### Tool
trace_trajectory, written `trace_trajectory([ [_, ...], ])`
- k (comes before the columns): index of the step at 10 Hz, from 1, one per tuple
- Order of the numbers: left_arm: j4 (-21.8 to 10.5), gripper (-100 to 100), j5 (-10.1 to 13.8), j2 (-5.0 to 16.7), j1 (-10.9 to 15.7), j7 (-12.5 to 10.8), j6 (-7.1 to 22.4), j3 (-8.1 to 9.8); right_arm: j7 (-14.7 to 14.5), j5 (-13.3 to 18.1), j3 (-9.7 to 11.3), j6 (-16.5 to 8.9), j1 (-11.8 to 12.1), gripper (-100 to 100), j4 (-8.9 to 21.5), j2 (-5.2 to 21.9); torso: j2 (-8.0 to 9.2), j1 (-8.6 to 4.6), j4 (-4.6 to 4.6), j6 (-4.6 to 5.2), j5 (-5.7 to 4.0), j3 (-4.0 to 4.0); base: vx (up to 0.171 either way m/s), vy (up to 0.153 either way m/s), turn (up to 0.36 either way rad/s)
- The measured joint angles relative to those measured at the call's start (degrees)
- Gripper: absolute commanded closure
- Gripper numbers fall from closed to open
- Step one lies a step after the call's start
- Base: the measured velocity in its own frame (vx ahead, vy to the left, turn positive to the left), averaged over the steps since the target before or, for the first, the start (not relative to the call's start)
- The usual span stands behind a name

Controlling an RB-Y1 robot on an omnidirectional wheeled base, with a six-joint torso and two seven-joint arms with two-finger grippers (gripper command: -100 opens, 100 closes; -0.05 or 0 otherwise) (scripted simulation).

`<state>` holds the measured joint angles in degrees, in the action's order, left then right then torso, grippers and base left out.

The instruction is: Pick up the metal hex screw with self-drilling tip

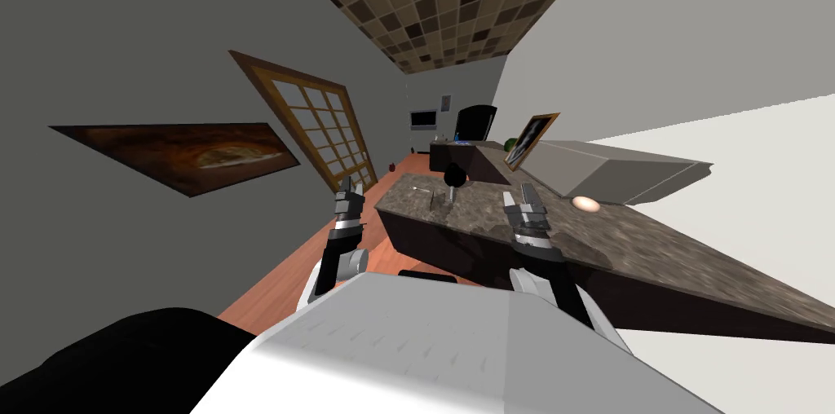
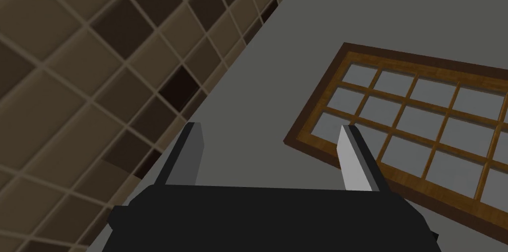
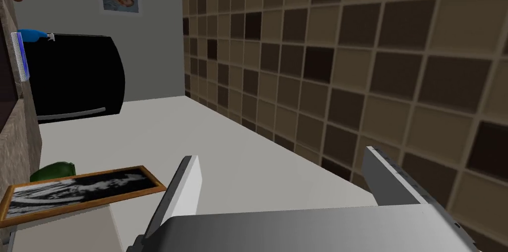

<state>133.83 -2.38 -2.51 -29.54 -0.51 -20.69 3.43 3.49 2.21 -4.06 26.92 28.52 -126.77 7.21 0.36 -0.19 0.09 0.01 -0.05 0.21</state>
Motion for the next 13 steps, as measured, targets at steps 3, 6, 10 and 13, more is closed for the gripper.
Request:
trace_trajectory([
  [3,0.00,0,0.00,0.00,0.01,0.00,0.00,0.00,-1.63,4.48,0.12,-0.94,-2.34,-100,3.84,4.65,0.19,-0.05,0.03,-0.02,0.00,0.10,-0.132,-0.040,0.142],
  [6,0.00,0,0.00,0.00,0.01,0.00,0.00,0.00,-3.10,8.55,-0.01,-2.16,-5.04,-100,7.47,9.36,0.13,-0.06,0.02,-0.03,0.00,0.07,-0.118,-0.039,0.163],
  [10,0.00,0,0.00,0.00,0.00,0.00,0.00,0.00,-5.55,14.46,0.35,-2.60,-8.62,-100,13.02,15.29,0.02,-0.01,0.01,0.03,0.00,0.02,-0.112,-0.032,0.176],
  [13,0.00,0,0.00,0.00,0.00,0.00,0.00,0.00,-7.24,18.95,0.72,-2.93,-11.09,-100,16.92,19.82,-0.09,0.02,-0.02,-0.02,0.01,-0.05,-0.082,-0.022,0.139],
])
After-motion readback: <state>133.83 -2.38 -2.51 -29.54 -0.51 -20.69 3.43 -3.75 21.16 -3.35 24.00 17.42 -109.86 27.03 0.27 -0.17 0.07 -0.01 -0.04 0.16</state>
